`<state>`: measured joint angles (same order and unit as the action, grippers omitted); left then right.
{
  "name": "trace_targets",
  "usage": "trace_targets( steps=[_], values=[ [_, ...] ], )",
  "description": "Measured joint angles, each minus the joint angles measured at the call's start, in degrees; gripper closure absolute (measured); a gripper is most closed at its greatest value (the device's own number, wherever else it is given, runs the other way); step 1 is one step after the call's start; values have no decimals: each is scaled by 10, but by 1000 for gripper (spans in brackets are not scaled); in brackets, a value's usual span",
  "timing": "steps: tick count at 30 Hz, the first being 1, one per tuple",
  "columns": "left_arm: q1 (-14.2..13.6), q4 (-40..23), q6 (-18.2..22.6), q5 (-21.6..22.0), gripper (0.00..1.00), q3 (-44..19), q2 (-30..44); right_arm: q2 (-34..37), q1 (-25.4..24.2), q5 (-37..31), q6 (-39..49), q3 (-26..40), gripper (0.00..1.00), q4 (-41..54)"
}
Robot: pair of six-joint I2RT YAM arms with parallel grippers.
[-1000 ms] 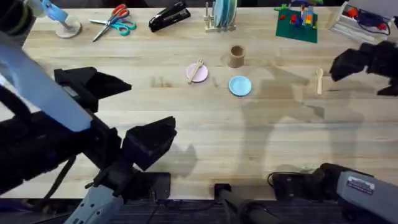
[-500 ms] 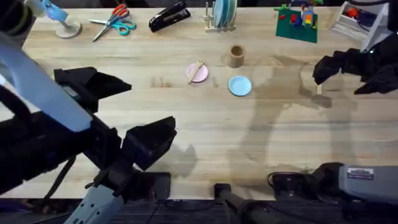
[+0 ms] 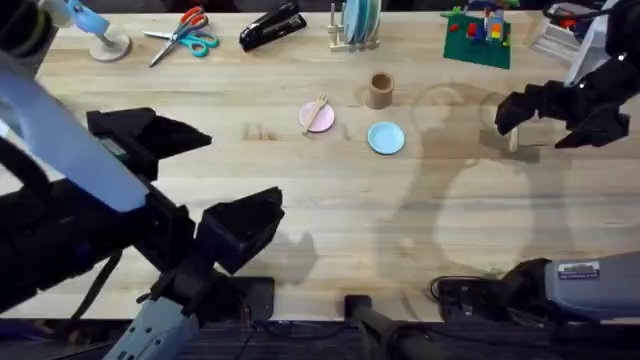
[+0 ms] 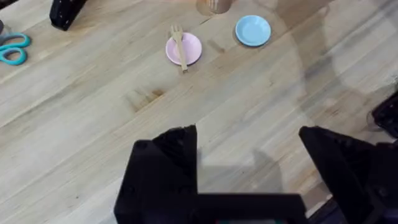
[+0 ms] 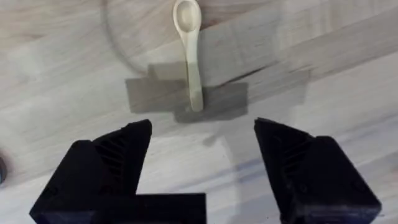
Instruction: Pick up a utensil and set it on the pink plate, then put the other utensil in the container.
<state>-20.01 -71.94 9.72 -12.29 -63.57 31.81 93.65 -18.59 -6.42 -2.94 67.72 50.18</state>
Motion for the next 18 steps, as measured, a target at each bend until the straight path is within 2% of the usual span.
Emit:
trace_targets(
  steps=[6, 18],
  values=[
    [0, 0, 0, 0, 6, 0, 0, 17, -16, 8, 3, 0, 7, -26],
    [0, 0, 0, 0, 5, 0, 0, 44, -16, 40, 28, 0, 8, -82]
  ],
)
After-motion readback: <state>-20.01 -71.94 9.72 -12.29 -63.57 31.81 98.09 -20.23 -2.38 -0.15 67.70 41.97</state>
